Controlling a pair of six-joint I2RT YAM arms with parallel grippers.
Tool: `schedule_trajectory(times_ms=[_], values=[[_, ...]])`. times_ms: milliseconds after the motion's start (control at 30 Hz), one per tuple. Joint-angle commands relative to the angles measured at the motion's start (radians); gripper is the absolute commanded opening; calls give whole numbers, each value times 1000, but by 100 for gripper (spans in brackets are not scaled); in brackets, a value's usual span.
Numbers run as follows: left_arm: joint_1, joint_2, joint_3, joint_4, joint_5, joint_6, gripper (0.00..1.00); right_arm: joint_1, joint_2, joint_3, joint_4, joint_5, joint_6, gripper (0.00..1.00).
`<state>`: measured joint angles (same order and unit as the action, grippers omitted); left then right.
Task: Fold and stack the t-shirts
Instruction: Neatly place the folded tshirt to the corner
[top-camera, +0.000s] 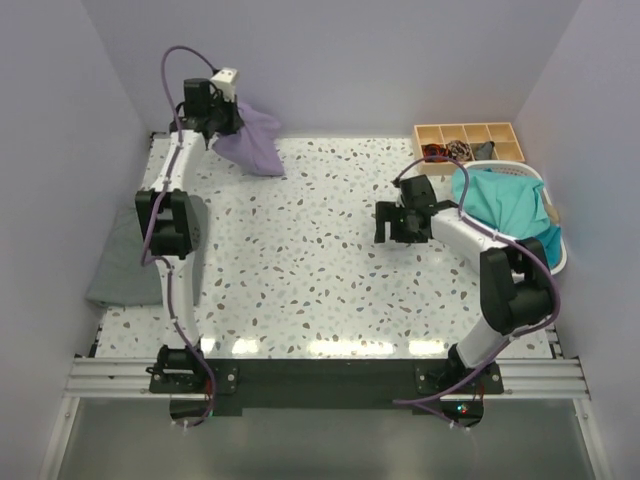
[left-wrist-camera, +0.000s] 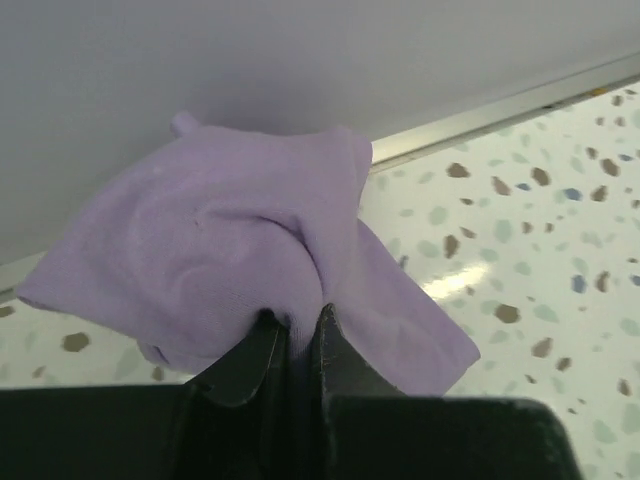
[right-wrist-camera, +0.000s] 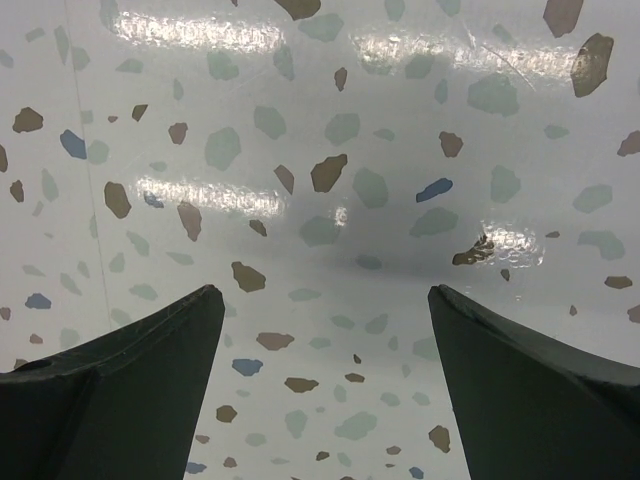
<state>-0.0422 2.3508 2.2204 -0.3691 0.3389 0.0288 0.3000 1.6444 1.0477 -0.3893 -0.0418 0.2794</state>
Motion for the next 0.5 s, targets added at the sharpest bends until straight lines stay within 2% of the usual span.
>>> schedule_trajectory(times_ms=[0,300,467], values=[[106,113,169,-131,-20,88,0,-2,23,54,17,-20,-5,88],[252,128,94,-102,-101,149,0,-2,117,101,21,-50,4,88],[312,148,137,-77,-104,164,0,-2,144,104,32,-87,17,88]])
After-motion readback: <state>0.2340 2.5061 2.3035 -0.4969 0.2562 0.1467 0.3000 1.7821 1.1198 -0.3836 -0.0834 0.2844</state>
